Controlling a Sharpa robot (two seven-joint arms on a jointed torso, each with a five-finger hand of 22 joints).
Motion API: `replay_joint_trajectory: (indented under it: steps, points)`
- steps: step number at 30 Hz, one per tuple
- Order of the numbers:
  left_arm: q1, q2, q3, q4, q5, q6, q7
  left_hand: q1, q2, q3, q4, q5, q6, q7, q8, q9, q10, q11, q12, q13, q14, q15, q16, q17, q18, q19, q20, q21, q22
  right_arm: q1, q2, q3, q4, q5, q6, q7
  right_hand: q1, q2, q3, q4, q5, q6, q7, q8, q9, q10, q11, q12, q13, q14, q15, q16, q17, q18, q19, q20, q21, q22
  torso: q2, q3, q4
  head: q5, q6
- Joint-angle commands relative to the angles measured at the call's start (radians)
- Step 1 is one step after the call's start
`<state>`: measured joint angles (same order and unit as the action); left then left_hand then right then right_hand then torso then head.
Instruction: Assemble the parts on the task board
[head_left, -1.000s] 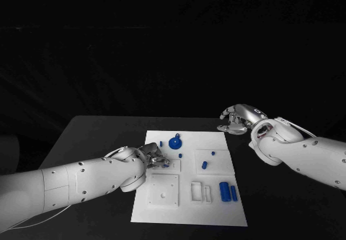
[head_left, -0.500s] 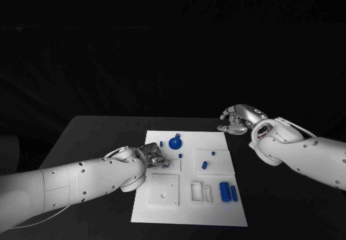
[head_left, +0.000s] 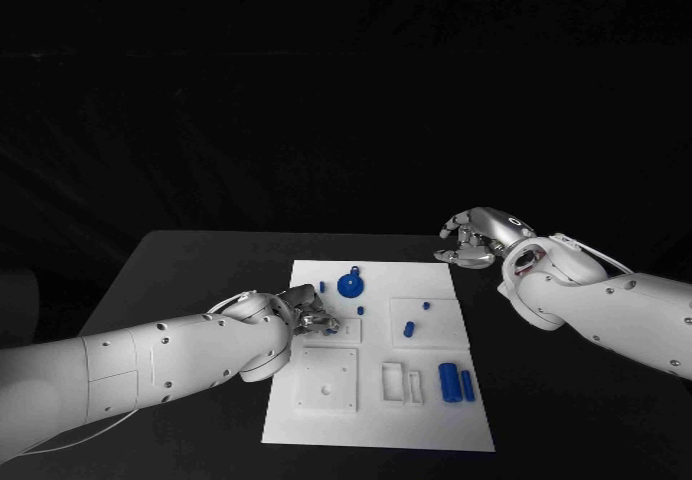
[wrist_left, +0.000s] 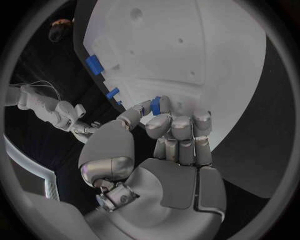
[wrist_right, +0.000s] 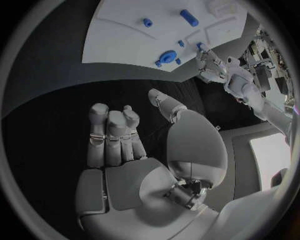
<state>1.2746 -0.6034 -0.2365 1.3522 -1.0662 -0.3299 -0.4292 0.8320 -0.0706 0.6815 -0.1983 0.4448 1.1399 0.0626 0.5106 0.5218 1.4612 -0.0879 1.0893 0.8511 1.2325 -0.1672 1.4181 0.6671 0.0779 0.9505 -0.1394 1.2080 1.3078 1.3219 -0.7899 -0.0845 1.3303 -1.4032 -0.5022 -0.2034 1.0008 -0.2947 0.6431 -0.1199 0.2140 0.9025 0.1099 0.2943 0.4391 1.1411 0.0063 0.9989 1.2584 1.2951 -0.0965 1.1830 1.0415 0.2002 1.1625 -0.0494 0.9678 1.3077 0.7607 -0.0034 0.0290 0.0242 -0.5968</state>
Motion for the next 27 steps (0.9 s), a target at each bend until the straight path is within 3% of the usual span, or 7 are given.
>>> replay_joint_trajectory:
  steps: [1, 11, 14, 17, 19, 24, 27]
  points:
    - [-0.007, 0.001, -0.006, 0.000, 0.000, 0.053, -0.022, 0.028, 0.041, 0.037, -0.044, 0.005, 0.112, -0.093, 0.005, 0.000, -0.056, -0.053, 0.004, -0.001, 0.011, -0.018, 0.005, -0.001, 0.011, -0.001, -0.122, 0.005, 0.010, 0.000, 0.000, 0.000, 0.000, -0.003, 0.011, 0.007, -0.007, 0.001, -0.002, 0.004, 0.004, 0.022, 0.014, 0.006, -0.001, -0.014, 0.004, 0.005, -0.001, 0.006, -0.003, -0.006, 0.001, 0.062, 0.004, 0.000, -0.007, 0.008, 0.000, -0.0005, -0.0002, 0.000, -0.001]
    - [-0.007, 0.011, -0.006, -0.004, 0.030, 0.081, -0.020, 0.013, 0.039, 0.032, -0.027, -0.026, 0.107, -0.091, 0.007, -0.007, -0.059, -0.050, 0.007, -0.008, 0.006, -0.016, 0.004, -0.009, 0.011, -0.002, -0.120, 0.004, 0.007, 0.000, 0.002, 0.000, 0.000, -0.003, 0.014, 0.008, -0.007, 0.001, -0.002, 0.004, 0.005, 0.022, 0.014, 0.006, -0.001, -0.014, 0.004, 0.005, -0.002, 0.006, -0.003, -0.006, 0.002, 0.062, 0.004, 0.000, -0.007, 0.008, 0.000, -0.0005, -0.0005, 0.000, -0.001]
    - [-0.007, 0.011, -0.006, -0.006, 0.032, 0.084, -0.020, 0.005, 0.019, 0.023, -0.006, -0.109, 0.105, -0.089, 0.010, -0.012, -0.058, -0.047, 0.009, -0.014, 0.004, -0.017, 0.004, -0.015, 0.012, -0.004, -0.120, 0.003, 0.005, 0.000, 0.001, 0.000, 0.000, -0.003, 0.015, 0.008, -0.007, 0.001, -0.003, 0.004, 0.005, 0.022, 0.014, 0.006, -0.001, -0.014, 0.004, 0.005, -0.002, 0.006, -0.003, -0.006, 0.002, 0.062, 0.004, 0.000, -0.007, 0.009, 0.000, 0.0000, -0.0001, 0.000, -0.002]
    - [-0.007, 0.012, -0.006, -0.006, 0.033, 0.083, -0.020, -0.006, 0.002, 0.019, 0.019, -0.146, 0.104, -0.089, 0.012, -0.016, -0.059, -0.047, 0.011, -0.019, 0.003, -0.017, 0.005, -0.018, 0.012, -0.004, -0.120, 0.002, 0.003, 0.000, 0.001, 0.000, 0.000, -0.003, 0.015, 0.008, -0.008, 0.001, -0.003, 0.004, 0.006, 0.022, 0.014, 0.006, -0.001, -0.014, 0.004, 0.005, -0.002, 0.006, -0.003, -0.006, 0.002, 0.062, 0.004, 0.000, -0.007, 0.009, 0.000, 0.0003, 0.0000, 0.000, -0.002]
    - [-0.007, 0.014, -0.006, -0.006, 0.033, 0.084, -0.020, -0.011, -0.016, 0.016, 0.041, -0.194, 0.104, -0.089, 0.014, -0.019, -0.059, -0.047, 0.012, -0.022, 0.003, -0.018, 0.006, -0.021, 0.014, -0.004, -0.120, 0.002, 0.002, 0.000, 0.002, 0.000, 0.000, -0.003, 0.015, 0.008, -0.008, 0.001, -0.003, 0.004, 0.006, 0.022, 0.014, 0.006, -0.001, -0.014, 0.004, 0.005, -0.002, 0.005, -0.003, -0.006, 0.002, 0.062, 0.004, 0.000, -0.007, 0.009, 0.000, 0.0004, 0.0000, 0.000, -0.002]
    - [-0.007, 0.018, -0.006, -0.008, 0.034, 0.082, -0.019, -0.015, -0.040, 0.015, 0.065, -0.209, 0.103, -0.089, 0.017, -0.024, -0.060, -0.047, 0.015, -0.027, 0.002, -0.020, 0.008, -0.025, 0.015, -0.005, -0.121, 0.002, 0.001, 0.000, 0.003, 0.000, -0.001, -0.003, 0.015, 0.008, -0.008, 0.001, -0.004, 0.004, 0.006, 0.022, 0.014, 0.006, -0.001, -0.014, 0.004, 0.005, -0.002, 0.005, -0.003, -0.007, 0.002, 0.062, 0.003, 0.000, -0.007, 0.009, 0.000, -0.0002, -0.0003, 0.000, -0.003]
    - [-0.007, 0.020, -0.006, -0.010, 0.034, 0.080, -0.018, -0.013, -0.057, 0.016, 0.086, -0.248, 0.102, -0.089, 0.020, -0.027, -0.060, -0.048, 0.017, -0.031, 0.002, -0.021, 0.010, -0.028, 0.017, -0.005, -0.121, 0.002, 0.001, 0.000, 0.003, 0.000, -0.001, -0.003, 0.015, 0.008, -0.008, 0.001, -0.004, 0.004, 0.006, 0.023, 0.014, 0.006, -0.001, -0.014, 0.004, 0.005, -0.002, 0.005, -0.003, -0.007, 0.002, 0.062, 0.003, 0.000, -0.007, 0.009, 0.000, -0.0002, -0.0003, 0.000, -0.003]
